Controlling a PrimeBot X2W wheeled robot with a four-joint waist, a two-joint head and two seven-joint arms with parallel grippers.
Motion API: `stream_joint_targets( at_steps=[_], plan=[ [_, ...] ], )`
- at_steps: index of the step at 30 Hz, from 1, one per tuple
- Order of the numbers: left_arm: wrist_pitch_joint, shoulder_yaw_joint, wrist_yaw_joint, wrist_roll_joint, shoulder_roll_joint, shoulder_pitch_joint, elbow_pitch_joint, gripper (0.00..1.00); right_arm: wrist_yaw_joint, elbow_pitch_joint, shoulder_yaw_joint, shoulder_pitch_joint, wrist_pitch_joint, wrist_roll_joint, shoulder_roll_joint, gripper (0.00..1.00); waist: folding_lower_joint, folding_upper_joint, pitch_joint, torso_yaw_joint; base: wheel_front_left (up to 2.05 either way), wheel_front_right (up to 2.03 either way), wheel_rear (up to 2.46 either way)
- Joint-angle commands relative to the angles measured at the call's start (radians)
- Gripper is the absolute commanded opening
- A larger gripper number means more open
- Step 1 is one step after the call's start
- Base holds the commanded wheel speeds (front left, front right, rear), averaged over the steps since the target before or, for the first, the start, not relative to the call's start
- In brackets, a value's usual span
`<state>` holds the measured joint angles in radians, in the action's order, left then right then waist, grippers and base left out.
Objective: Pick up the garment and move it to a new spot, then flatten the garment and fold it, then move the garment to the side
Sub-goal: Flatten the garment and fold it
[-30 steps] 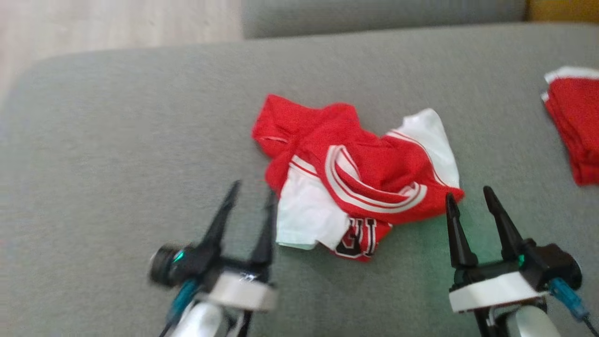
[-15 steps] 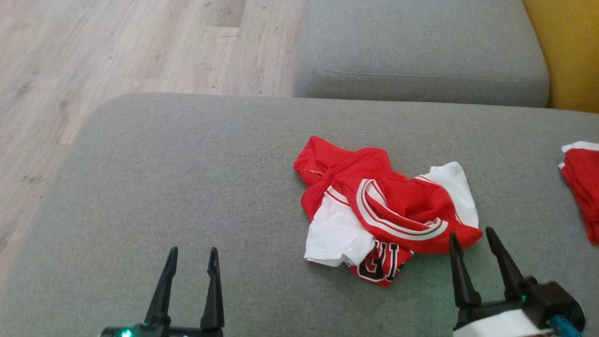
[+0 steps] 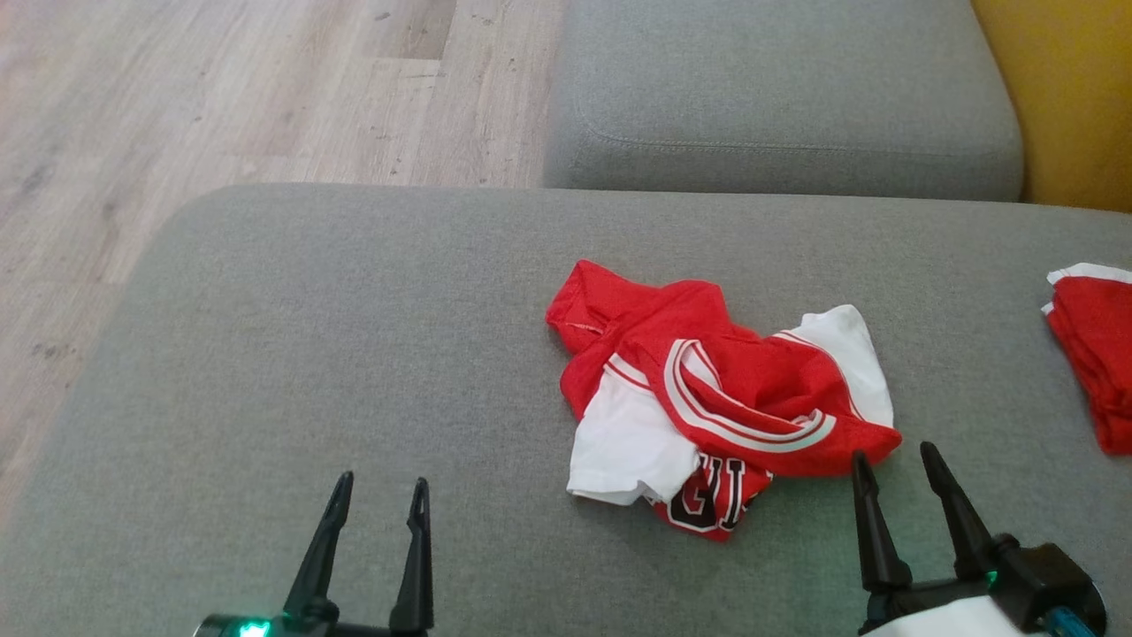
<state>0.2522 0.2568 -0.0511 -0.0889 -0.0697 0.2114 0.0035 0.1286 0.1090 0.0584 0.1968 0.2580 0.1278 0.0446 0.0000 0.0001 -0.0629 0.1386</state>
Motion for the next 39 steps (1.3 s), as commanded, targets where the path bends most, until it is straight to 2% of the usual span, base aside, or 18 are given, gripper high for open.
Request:
stream_joint_targets(
  at_steps=[1,13,20,24,30,36,37,39],
  plan=[
    [0.009,-0.036,0.007,0.013,0.015,-0.041,-0.025,1.0,0.002,-0.034,0.024,-0.027,0.004,0.01,0.006,1.0,0.0,-0.0001,-0.001,-0.003,0.0,0.0,0.0],
    [0.009,-0.035,0.019,0.03,0.017,-0.039,-0.007,1.0,0.002,-0.032,0.031,-0.027,0.004,0.016,0.006,1.0,0.0,-0.0001,0.003,-0.018,0.0,0.0,0.0],
    [0.009,0.013,0.061,0.073,0.013,-0.085,0.024,1.0,0.002,-0.035,0.049,-0.042,0.004,0.008,0.006,1.0,0.0,-0.0001,0.041,-0.069,0.0,0.0,0.0],
    [0.01,0.076,0.103,0.09,0.014,-0.155,0.058,1.0,0.002,-0.035,0.061,-0.059,0.004,0.003,0.006,1.0,0.0,-0.0001,0.073,-0.132,0.0,0.0,0.0],
    [0.01,0.204,0.152,0.093,0.017,-0.316,0.144,1.0,0.002,-0.043,0.075,-0.106,0.004,0.004,0.006,1.0,0.0,-0.0001,0.164,-0.263,0.0,0.0,0.0],
    [-0.075,0.314,0.171,0.024,0.019,-0.492,0.315,1.0,0.002,-0.044,0.077,-0.143,0.004,0.022,0.006,1.0,0.0,-0.0001,0.255,-0.394,0.0,0.0,0.0],
    [-0.113,0.34,0.172,0.006,0.019,-0.545,0.349,1.0,0.002,-0.042,0.086,-0.153,0.004,0.029,0.006,1.0,0.0,-0.0001,0.283,-0.437,0.0,0.0,0.0],
    [-0.146,0.348,0.158,-0.003,0.019,-0.588,0.382,1.0,0.002,-0.042,0.093,-0.162,0.004,0.038,0.006,1.0,0.0,-0.0001,0.306,-0.477,0.0,0.0,0.0]
  ],
)
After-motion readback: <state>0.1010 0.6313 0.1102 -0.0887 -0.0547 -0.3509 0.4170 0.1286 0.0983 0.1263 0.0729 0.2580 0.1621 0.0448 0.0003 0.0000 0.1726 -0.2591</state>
